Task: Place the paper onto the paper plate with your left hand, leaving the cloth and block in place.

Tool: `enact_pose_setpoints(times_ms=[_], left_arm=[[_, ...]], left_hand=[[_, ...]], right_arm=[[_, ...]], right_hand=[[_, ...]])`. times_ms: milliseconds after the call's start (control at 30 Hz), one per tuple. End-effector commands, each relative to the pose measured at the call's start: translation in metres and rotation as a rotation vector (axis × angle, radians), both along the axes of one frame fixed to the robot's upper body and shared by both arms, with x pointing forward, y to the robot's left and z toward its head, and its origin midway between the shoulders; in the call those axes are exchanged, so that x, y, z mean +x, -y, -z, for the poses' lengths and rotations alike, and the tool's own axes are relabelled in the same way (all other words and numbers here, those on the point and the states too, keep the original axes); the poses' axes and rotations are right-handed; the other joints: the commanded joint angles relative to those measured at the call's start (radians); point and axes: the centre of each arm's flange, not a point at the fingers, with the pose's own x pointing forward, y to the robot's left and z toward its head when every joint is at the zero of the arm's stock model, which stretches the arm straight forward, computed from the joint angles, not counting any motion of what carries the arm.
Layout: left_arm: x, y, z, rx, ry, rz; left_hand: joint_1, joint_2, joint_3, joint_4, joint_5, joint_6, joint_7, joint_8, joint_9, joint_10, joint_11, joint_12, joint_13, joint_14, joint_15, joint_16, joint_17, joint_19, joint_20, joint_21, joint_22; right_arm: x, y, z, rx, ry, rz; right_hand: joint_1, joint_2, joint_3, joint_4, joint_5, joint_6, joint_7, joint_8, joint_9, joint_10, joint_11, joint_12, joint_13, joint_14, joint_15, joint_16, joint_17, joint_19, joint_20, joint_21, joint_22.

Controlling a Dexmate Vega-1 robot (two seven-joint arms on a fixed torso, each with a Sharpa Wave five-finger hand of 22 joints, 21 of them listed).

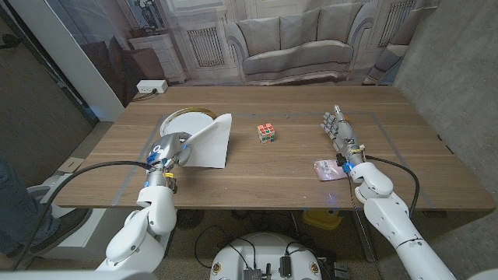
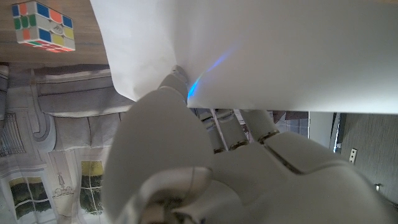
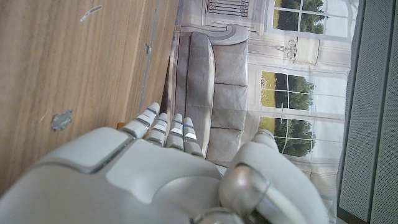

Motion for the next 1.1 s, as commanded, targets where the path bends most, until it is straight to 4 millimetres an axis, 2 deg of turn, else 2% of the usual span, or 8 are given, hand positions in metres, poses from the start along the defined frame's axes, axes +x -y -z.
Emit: enact_pose_setpoints(times_ms=[33, 333, 1100], left_arm=[[0.004, -0.011, -0.013, 0.003, 0.019, -0.019], [0.006, -0.027, -0.020, 0.008, 0.033, -0.034], [0.011, -0.053, -0.042, 0.032, 0.083, -0.073]], left_hand=[[-0.012, 0.000, 0.001, 0.008, -0.006, 0.018, -0.002, 0.003, 0.004, 0.016, -0.001, 0.001, 0.002, 0.013, -0.086, 0.003, 0.002, 0.012, -0.011, 0.001, 0.002], [-0.017, -0.002, 0.001, 0.012, -0.005, 0.021, -0.004, 0.002, 0.003, 0.019, 0.001, -0.001, 0.002, 0.015, -0.083, 0.001, 0.001, 0.012, -0.012, -0.001, 0.002], [-0.023, -0.005, 0.001, 0.015, -0.004, 0.027, -0.003, -0.003, 0.002, 0.025, 0.001, -0.007, 0.005, 0.017, -0.082, -0.004, 0.001, 0.012, -0.011, -0.004, 0.003]], right_arm=[[0.004, 0.002, 0.000, 0.005, -0.005, 0.001], [0.006, 0.000, -0.001, 0.007, -0.006, 0.003], [0.006, -0.005, -0.001, 0.014, -0.007, 0.008]], right_hand=[[0.006, 0.005, -0.006, -0.004, -0.003, 0.007, -0.005, 0.006, 0.004, 0.006, 0.001, 0.008, 0.006, 0.008, -0.001, -0.002, 0.004, 0.002, 0.004, -0.005, 0.005], [0.008, 0.006, -0.006, -0.005, -0.003, 0.006, -0.005, 0.005, 0.004, 0.006, 0.001, 0.008, 0.006, 0.007, -0.002, -0.002, 0.004, 0.002, 0.004, -0.005, 0.005], [0.011, 0.010, -0.006, -0.007, -0.004, 0.006, -0.005, 0.006, 0.004, 0.006, 0.002, 0.008, 0.006, 0.008, -0.002, -0.002, 0.004, 0.002, 0.004, -0.005, 0.005]])
